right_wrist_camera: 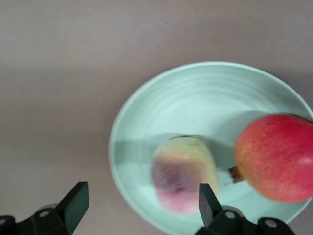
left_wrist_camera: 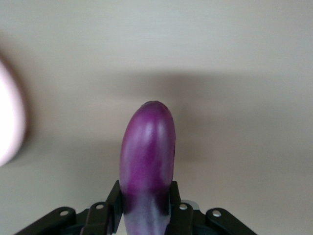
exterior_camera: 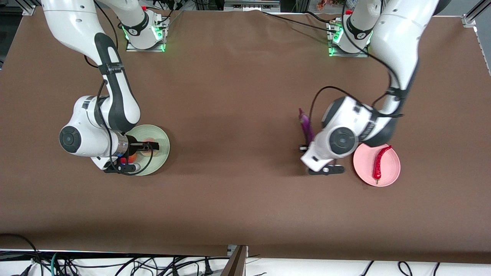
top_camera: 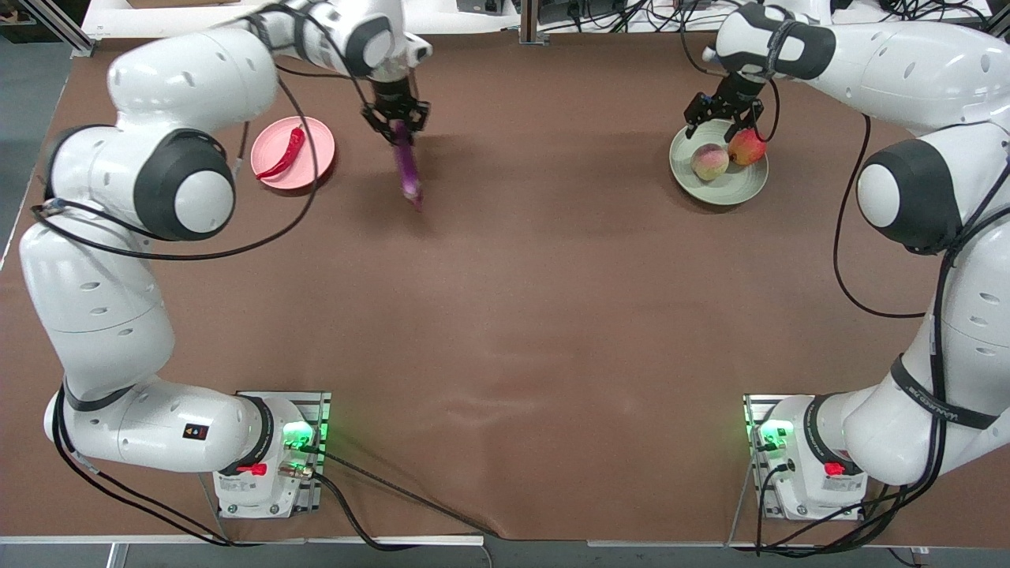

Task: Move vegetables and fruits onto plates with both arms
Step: 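Lower the purple eggplant onto the pink plate with the left gripper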

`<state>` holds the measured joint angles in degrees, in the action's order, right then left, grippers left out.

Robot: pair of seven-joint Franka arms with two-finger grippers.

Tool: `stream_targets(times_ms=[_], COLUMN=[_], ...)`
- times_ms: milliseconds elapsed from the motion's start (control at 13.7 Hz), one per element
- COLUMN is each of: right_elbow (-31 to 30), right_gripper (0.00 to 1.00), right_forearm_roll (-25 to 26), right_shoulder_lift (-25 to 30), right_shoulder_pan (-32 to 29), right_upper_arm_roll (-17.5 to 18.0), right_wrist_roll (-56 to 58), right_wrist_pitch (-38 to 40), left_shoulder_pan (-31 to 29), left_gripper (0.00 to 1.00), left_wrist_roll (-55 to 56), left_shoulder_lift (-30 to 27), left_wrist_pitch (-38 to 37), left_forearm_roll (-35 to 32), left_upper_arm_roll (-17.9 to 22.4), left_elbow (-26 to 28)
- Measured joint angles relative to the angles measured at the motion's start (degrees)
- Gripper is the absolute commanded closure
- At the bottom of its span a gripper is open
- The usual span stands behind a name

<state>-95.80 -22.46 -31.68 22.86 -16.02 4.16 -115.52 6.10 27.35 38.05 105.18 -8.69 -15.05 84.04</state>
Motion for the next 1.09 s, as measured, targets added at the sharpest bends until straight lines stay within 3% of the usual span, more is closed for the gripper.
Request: stream_targets(times_ms=[219,291,364,437,510,801,1093], right_elbow=[2.90,3.30,3.40,3.37,3.31,2.09,0.66], right_gripper=[0.01,0.01,0.01,0.01,0.01,0.01,0.01], right_forearm_roll=[4.28,6.85,9.01,10.93,12.74,16.83,19.01], right_shoulder_lift=[5.68,9.08,12.88,16.71,20.38,29.95,29.64], right_shoulder_pan=[1.66,2.10,2.36,2.42,2.36,2.10,-0.77], right_upper_arm_roll=[0.02,0.02,0.03,0.02,-0.07,-0.33,1.33], right_wrist_roll=[-8.21,-9.72,-10.56,-10.88,-10.94,-10.90,-9.06], right_wrist_pitch=[5.42,8.74,12.06,15.40,18.53,24.69,24.47], left_shoulder_pan=[-6.98,-9.93,-12.63,-14.57,-15.50,-14.44,-14.08], left_gripper=[0.94,0.85,0.56,0.20,0.00,0.00,0.00], left_wrist_roll=[-14.36,-19.23,-23.03,-25.48,-26.70,-26.94,-26.93], left_shoulder_lift=[0.39,1.17,2.18,3.16,3.90,4.25,3.67], left_wrist_pitch=[-2.68,-2.66,-2.21,-1.12,-0.23,0.40,0.45], left_forearm_roll=[-5.14,-5.60,-5.85,-5.87,-5.87,-5.89,-5.89], left_upper_arm_roll=[3.05,3.41,3.48,3.46,3.41,2.66,2.59], left_elbow=[0.30,0.43,0.46,0.51,0.53,0.35,-0.16])
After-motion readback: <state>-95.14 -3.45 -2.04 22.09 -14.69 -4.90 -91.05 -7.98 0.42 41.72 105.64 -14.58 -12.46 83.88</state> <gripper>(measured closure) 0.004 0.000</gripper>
